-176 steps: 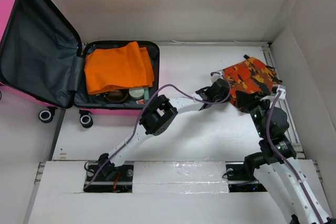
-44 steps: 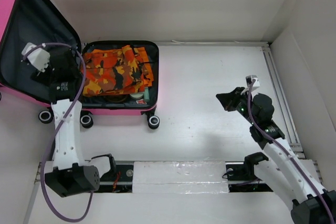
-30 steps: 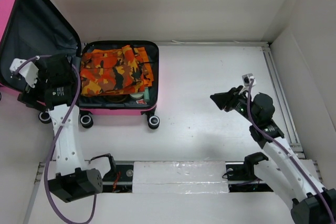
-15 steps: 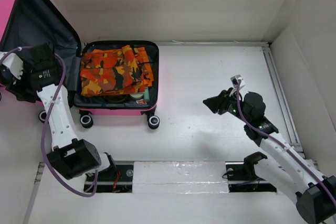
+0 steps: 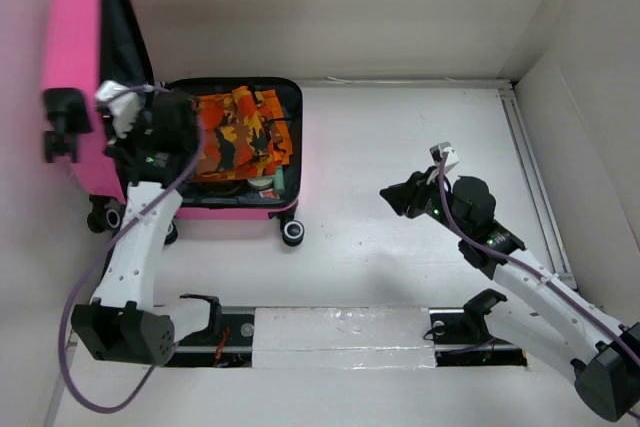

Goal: Pack the luggage

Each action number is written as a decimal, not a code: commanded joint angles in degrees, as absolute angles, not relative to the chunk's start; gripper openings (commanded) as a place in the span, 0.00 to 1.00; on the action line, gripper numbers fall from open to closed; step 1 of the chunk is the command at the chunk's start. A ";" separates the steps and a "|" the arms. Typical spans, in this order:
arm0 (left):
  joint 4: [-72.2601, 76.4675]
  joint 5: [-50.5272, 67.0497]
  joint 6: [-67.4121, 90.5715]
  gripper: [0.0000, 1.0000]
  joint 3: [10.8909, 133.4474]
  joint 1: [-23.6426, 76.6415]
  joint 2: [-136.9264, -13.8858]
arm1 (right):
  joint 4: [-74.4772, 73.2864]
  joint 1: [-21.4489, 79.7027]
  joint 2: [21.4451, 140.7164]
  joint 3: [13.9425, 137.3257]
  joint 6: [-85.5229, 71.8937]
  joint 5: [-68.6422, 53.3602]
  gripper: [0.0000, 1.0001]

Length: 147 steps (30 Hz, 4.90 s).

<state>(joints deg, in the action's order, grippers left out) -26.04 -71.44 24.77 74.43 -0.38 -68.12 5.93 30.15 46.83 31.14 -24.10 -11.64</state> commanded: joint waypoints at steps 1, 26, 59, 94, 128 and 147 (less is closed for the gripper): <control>-26.16 -78.47 23.97 0.00 68.21 17.10 -65.05 | 7.12 31.38 48.25 34.10 -23.20 -7.74 0.40; -31.82 -4.14 7.12 0.96 86.37 54.74 -74.51 | 6.59 33.75 54.32 35.16 -22.68 0.26 0.40; -28.57 -11.96 23.91 0.00 109.90 -20.13 -114.95 | 5.54 35.95 61.79 37.53 -21.09 5.18 0.00; 14.59 -3.06 51.94 0.00 25.24 16.33 -65.15 | 3.00 21.34 99.47 68.09 -18.90 -7.01 0.23; 19.51 -32.02 44.21 0.43 52.61 30.78 -61.40 | -4.20 21.09 52.24 46.33 -24.26 6.59 0.00; -11.34 6.05 38.06 0.44 103.65 -0.62 -118.74 | 3.87 23.03 62.21 40.58 -27.69 2.99 0.00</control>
